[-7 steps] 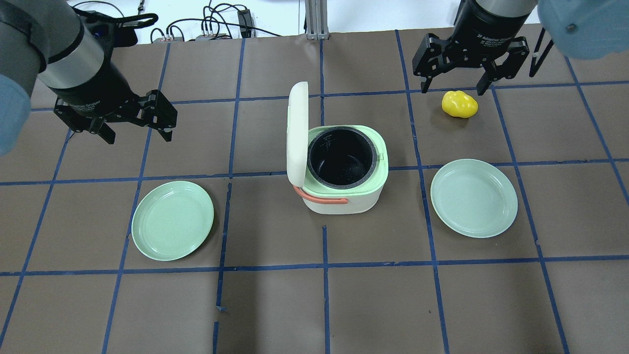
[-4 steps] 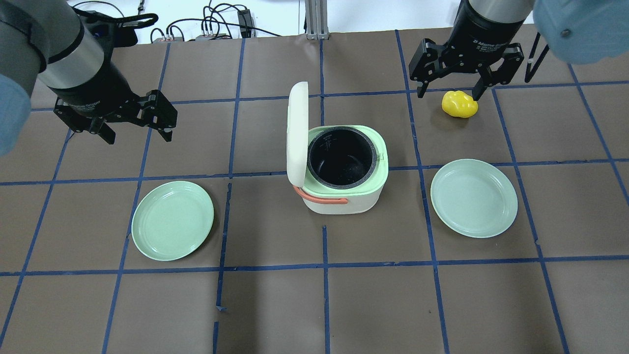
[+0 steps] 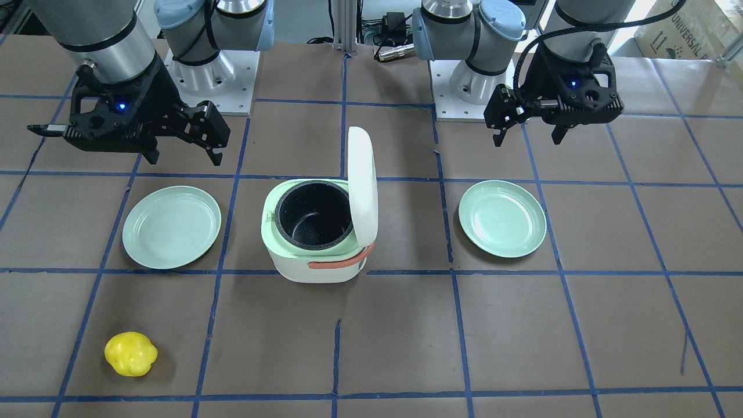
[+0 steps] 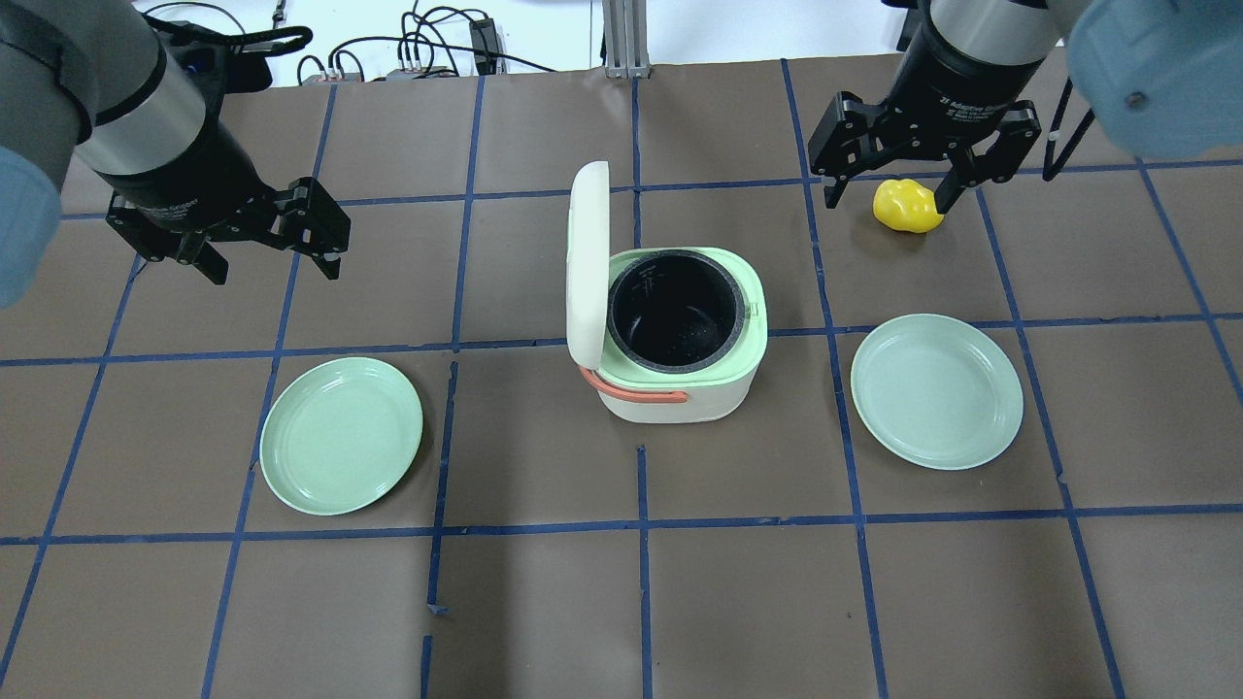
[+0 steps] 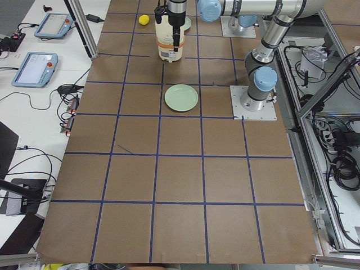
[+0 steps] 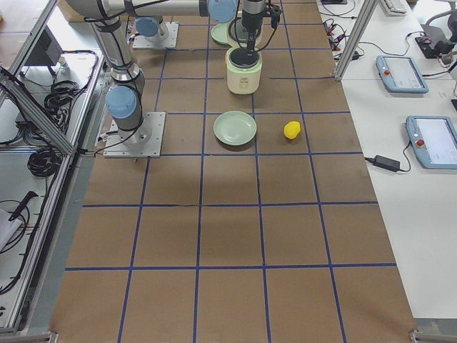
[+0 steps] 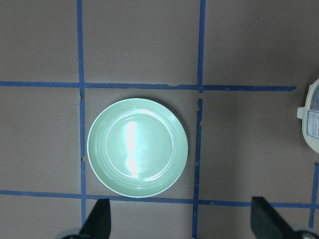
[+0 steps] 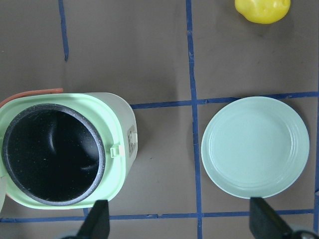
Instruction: Press rice cooker button
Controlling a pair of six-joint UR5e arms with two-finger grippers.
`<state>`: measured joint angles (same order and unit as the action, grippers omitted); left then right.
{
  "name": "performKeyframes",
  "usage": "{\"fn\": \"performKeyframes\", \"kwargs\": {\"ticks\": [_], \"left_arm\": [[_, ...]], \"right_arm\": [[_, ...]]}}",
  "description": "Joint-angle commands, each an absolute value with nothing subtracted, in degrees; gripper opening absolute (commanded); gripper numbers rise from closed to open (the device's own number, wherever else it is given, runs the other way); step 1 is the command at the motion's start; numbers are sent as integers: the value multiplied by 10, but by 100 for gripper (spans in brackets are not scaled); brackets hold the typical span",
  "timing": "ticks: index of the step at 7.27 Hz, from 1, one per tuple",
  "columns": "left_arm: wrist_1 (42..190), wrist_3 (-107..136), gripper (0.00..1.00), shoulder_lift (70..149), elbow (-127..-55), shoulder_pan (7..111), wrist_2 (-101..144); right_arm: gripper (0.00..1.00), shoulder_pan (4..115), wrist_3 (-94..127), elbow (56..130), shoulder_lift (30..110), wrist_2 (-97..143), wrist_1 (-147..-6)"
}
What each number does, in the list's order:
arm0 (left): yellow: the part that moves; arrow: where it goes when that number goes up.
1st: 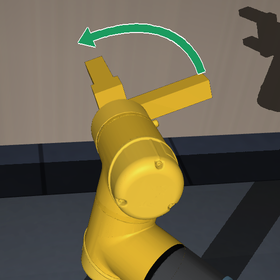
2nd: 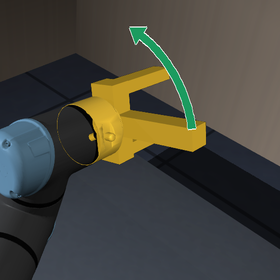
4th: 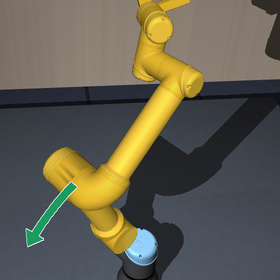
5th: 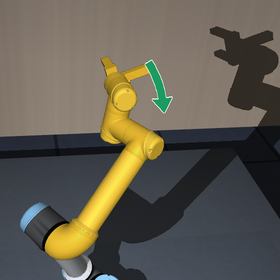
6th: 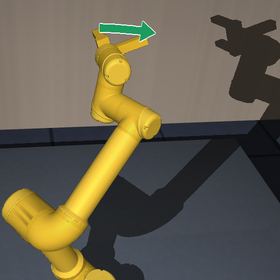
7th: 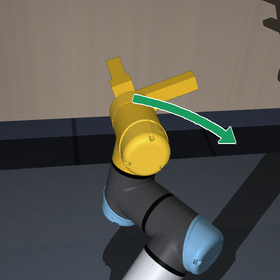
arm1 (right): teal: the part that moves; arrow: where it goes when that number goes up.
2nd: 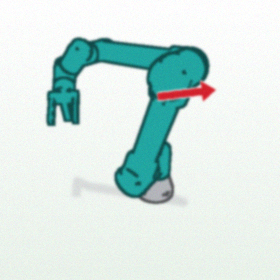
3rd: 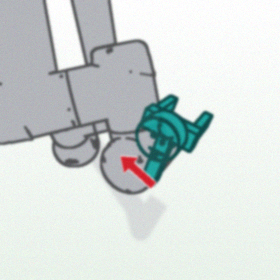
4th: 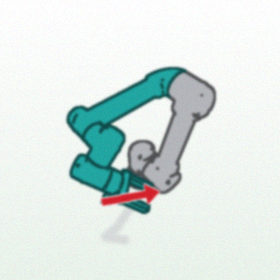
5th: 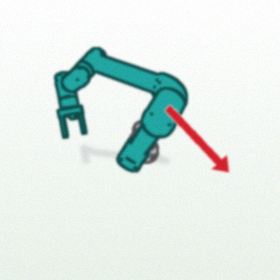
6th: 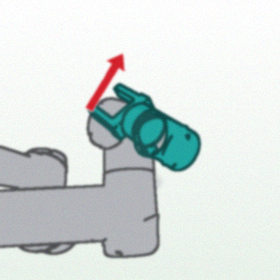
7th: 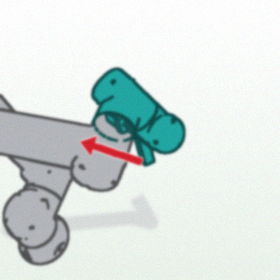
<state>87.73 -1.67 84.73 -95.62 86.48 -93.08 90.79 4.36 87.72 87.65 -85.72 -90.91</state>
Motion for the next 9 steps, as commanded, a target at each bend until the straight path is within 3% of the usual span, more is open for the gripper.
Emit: {"fn": "performKeyframes", "kwargs": {"ticks": [1,9], "left_arm": [[878,-17,100,847,-956,865,-931],[877,-17,100,847,-956,865,-931]], "right_arm": [[100,904,41,868,874,-858,-911],[100,904,39,897,867,-864,-957]]}}
